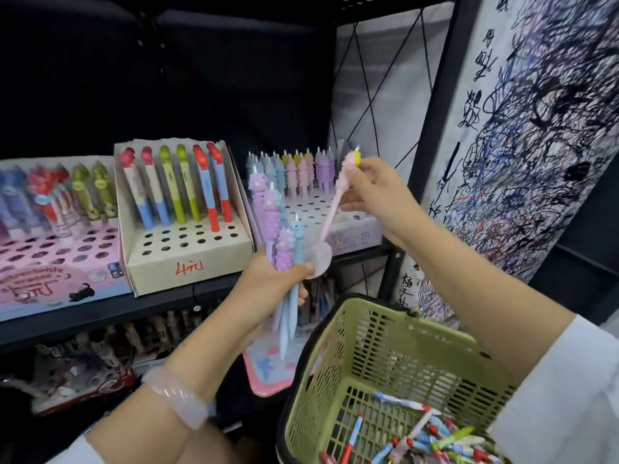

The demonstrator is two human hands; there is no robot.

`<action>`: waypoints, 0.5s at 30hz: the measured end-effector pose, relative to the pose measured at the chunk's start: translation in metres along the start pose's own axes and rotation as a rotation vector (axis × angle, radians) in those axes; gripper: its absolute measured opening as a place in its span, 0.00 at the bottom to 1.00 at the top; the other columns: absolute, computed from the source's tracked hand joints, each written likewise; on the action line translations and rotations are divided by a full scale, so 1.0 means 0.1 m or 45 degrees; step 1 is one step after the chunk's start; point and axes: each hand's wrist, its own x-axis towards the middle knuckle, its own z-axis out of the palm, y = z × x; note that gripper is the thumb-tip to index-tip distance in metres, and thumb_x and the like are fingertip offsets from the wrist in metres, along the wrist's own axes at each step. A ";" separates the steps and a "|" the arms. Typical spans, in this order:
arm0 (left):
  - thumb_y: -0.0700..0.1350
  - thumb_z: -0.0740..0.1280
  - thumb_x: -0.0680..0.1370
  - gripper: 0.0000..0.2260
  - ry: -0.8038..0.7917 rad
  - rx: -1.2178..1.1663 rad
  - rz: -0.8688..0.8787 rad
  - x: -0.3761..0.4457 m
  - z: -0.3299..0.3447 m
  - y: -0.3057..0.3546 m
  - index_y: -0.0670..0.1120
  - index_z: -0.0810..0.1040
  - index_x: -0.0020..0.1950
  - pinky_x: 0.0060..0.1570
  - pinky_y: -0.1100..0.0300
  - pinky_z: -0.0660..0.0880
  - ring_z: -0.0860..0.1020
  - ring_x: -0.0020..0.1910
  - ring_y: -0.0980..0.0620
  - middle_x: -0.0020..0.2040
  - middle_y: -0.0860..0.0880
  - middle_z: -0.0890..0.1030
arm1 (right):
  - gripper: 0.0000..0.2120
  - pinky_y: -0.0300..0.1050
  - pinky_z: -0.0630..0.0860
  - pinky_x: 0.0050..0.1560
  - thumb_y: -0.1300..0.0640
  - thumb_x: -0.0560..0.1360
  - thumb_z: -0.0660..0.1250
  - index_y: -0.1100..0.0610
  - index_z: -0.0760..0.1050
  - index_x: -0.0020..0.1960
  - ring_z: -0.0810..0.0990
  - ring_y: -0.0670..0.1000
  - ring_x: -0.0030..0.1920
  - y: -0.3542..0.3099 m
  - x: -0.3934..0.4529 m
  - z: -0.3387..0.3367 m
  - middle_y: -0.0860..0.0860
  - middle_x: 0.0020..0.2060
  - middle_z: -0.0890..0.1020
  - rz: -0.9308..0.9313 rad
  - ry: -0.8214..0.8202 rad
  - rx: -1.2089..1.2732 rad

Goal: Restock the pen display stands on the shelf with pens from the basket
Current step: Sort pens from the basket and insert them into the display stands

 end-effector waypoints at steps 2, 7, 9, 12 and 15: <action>0.39 0.69 0.74 0.04 0.032 -0.001 0.014 0.10 -0.09 0.06 0.42 0.76 0.47 0.27 0.64 0.73 0.76 0.25 0.54 0.27 0.48 0.78 | 0.08 0.34 0.77 0.32 0.56 0.81 0.58 0.61 0.67 0.54 0.79 0.41 0.29 0.00 0.29 0.00 0.51 0.37 0.78 -0.088 0.151 -0.063; 0.36 0.68 0.74 0.05 0.054 -0.028 0.073 0.27 -0.22 0.18 0.38 0.76 0.49 0.28 0.63 0.74 0.76 0.25 0.54 0.30 0.46 0.79 | 0.06 0.51 0.79 0.44 0.57 0.80 0.59 0.61 0.67 0.52 0.80 0.52 0.38 0.13 0.91 0.13 0.55 0.40 0.79 -0.226 0.296 -0.411; 0.36 0.68 0.74 0.05 0.042 -0.038 0.073 0.31 -0.25 0.19 0.39 0.76 0.49 0.28 0.63 0.74 0.76 0.25 0.54 0.29 0.47 0.79 | 0.09 0.53 0.78 0.44 0.56 0.80 0.59 0.63 0.69 0.54 0.80 0.57 0.42 0.19 1.07 0.19 0.58 0.42 0.80 -0.256 0.297 -0.582; 0.36 0.68 0.74 0.05 0.026 -0.061 0.063 0.34 -0.27 0.19 0.40 0.76 0.49 0.28 0.64 0.74 0.76 0.26 0.55 0.27 0.49 0.79 | 0.09 0.46 0.69 0.36 0.56 0.80 0.59 0.62 0.68 0.54 0.77 0.56 0.38 0.32 1.23 0.26 0.57 0.39 0.77 -0.265 0.281 -0.750; 0.35 0.68 0.74 0.05 0.000 -0.091 0.063 0.36 -0.29 0.18 0.41 0.76 0.49 0.29 0.65 0.74 0.77 0.27 0.56 0.28 0.49 0.79 | 0.07 0.43 0.65 0.36 0.56 0.80 0.58 0.60 0.66 0.52 0.75 0.55 0.38 0.42 1.33 0.28 0.57 0.38 0.75 -0.244 0.241 -0.836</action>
